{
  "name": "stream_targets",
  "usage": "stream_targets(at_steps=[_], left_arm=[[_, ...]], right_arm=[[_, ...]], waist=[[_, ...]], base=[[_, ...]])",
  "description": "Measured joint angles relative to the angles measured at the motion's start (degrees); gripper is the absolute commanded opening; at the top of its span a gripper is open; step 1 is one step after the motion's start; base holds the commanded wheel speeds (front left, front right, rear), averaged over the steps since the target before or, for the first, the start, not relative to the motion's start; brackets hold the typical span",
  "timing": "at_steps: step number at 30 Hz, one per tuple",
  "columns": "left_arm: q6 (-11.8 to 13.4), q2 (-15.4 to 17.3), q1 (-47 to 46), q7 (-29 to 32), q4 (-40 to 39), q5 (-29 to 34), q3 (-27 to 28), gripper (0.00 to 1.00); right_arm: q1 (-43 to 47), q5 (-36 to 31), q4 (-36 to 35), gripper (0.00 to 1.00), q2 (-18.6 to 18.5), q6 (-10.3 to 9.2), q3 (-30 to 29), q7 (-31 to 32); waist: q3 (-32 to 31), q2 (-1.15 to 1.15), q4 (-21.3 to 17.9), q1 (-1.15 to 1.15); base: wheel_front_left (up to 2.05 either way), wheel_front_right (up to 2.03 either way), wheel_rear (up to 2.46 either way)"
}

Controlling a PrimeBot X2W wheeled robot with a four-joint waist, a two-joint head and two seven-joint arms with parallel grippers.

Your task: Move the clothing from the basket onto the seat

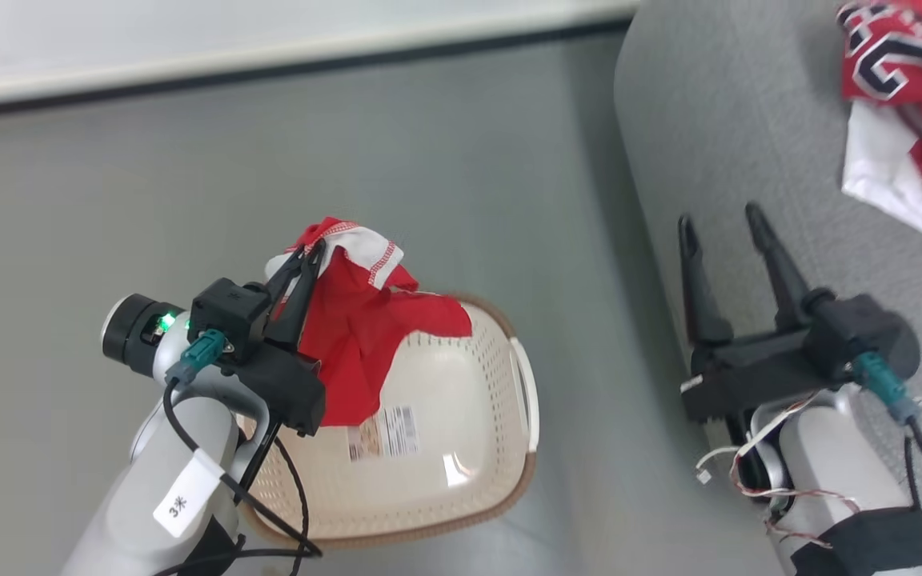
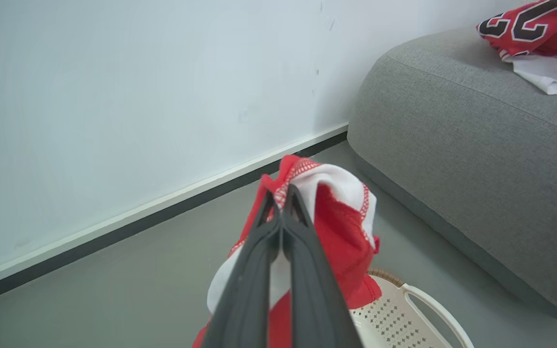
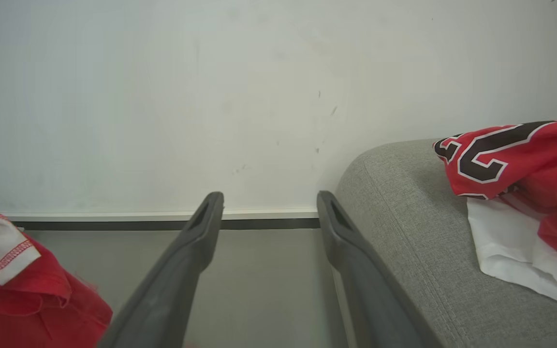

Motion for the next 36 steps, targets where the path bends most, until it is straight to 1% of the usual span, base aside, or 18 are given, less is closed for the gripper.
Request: stream_targets(at_steps=[7, 10, 12, 19, 22, 30, 32, 35, 36], left_arm=[[-0.4, 0.8, 1.0, 0.0, -3.0, 0.0, -1.6, 0.0], [-0.4, 1.0, 1.0, 0.0, -4.3, -0.4, -3.2, 0.0], [-0.4, 1.0, 1.1, 0.0, -5.2, -1.0, -4.2, 0.0], [-0.4, 1.4, 3.2, -0.2, -6.6, -2.4, -7.1, 0.0], [-0.4, 1.4, 3.6, -0.2, -7.2, -4.0, -8.0, 0.0], [-0.4, 1.5, 5.4, -0.2, -11.1, -4.9, -9.6, 0.0], [-0.4, 1.4, 5.4, -0.1, -11.9, -5.0, -10.0, 0.0], [-0.4, 1.4, 5.4, 0.5, -13.0, -5.1, -10.4, 0.0], [-0.4, 1.4, 5.4, 1.0, -13.5, -5.1, -10.7, 0.0]], right_arm=[[1.1, 0.3, 4.1, 1.0, 0.2, 1.46, 0.9, 0.0], [1.3, 0.4, 5.7, 1.0, 0.5, 2.18, 1.6, 0.0], [1.3, 0.4, 6.9, 1.0, 0.5, 3.0, 2.0, 0.0], [1.8, 0.4, 10.9, 1.0, 0.9, 4.68, 4.7, 0.0], [3.1, 0.4, 13.0, 1.0, 1.0, 5.5, 6.1, 0.0], [4.8, 0.4, 14.6, 1.0, 1.8, 6.93, 11.3, 0.0], [4.8, 0.4, 14.7, 1.0, 2.0, 7.01, 12.9, 0.0], [4.8, 0.5, 14.8, 1.0, 2.1, 7.44, 16.0, 0.0], [4.8, 0.7, 14.8, 1.0, 2.4, 7.5, 18.4, 0.0]], waist=[[-6.0, 0.0, 0.6, 0.0], [-8.6, 0.0, 0.9, 0.0], [-10.3, 0.0, 1.1, -0.01], [-16.3, 0.0, 1.7, 0.0], [-18.9, 0.0, 1.9, 0.0], [-25.0, 0.0, 2.4, 0.0], [-26.1, 0.0, 2.4, 0.0], [-27.3, 0.0, 2.6, 0.0], [-27.8, 0.01, 2.7, 0.0]], base=[[0.0, 0.0, 0.0], [0.0, 0.0, 0.0], [0.0, 0.0, 0.0], [0.0, 0.0, 0.0], [0.0, 0.0, 0.0], [0.0, 0.0, 0.0], [0.0, 0.0, 0.0], [0.0, 0.0, 0.0], [0.0, 0.0, 0.0]])
